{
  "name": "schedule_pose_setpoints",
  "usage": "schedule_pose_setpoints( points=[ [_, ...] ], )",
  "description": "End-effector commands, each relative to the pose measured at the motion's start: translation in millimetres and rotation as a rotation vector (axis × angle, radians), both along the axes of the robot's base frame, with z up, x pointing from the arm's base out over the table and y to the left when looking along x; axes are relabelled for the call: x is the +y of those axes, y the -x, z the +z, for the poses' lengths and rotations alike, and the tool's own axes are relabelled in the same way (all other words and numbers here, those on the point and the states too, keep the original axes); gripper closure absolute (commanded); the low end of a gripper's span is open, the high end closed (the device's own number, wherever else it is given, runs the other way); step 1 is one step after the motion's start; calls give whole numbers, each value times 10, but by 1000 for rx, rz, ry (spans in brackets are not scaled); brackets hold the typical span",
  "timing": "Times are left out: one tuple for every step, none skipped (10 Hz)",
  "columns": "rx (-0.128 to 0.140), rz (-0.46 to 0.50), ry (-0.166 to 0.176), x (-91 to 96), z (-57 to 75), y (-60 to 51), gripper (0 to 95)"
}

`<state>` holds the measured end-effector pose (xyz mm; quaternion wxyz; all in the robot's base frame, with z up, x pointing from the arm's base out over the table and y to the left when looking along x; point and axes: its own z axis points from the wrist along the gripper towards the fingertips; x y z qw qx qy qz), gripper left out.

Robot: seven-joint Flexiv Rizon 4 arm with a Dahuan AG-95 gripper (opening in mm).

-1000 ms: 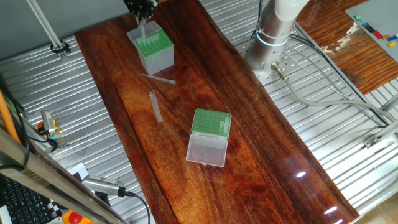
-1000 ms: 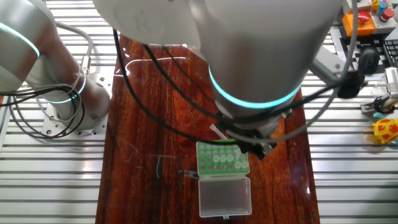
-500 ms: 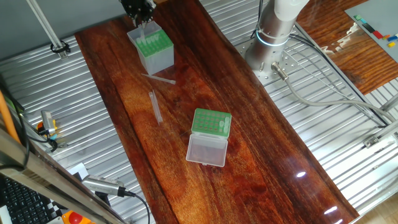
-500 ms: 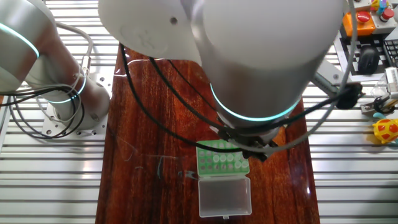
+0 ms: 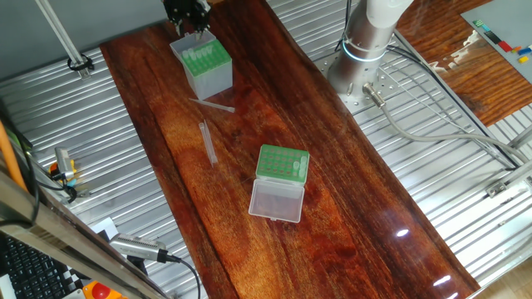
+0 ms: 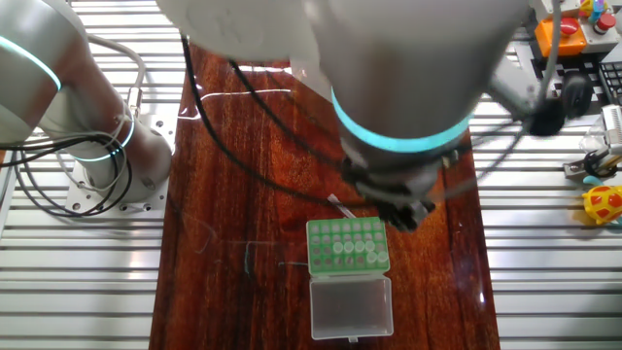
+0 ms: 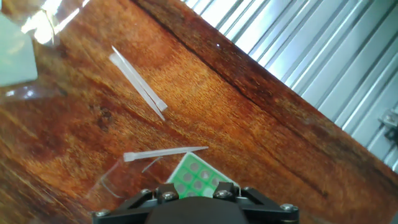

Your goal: Transfer all large pipette tips from one holder to another

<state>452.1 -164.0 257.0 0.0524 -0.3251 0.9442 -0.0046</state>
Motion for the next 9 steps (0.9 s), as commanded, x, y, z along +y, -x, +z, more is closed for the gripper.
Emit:
schedule_pose_setpoints(
  points=[
    [20, -73, 2, 35, 15, 0, 570],
    [47, -36, 5, 35, 15, 0, 760],
    [59, 25, 7, 35, 15, 0, 760],
    [76, 101, 9, 35, 15, 0, 760],
    [101, 162, 16, 35, 15, 0, 760],
    [114, 172, 13, 35, 15, 0, 760],
    [126, 150, -3, 168, -6, 71, 760],
    [123, 106, 6, 465, -95, 206, 760],
    [116, 72, 20, 714, -185, 309, 760]
  ],
)
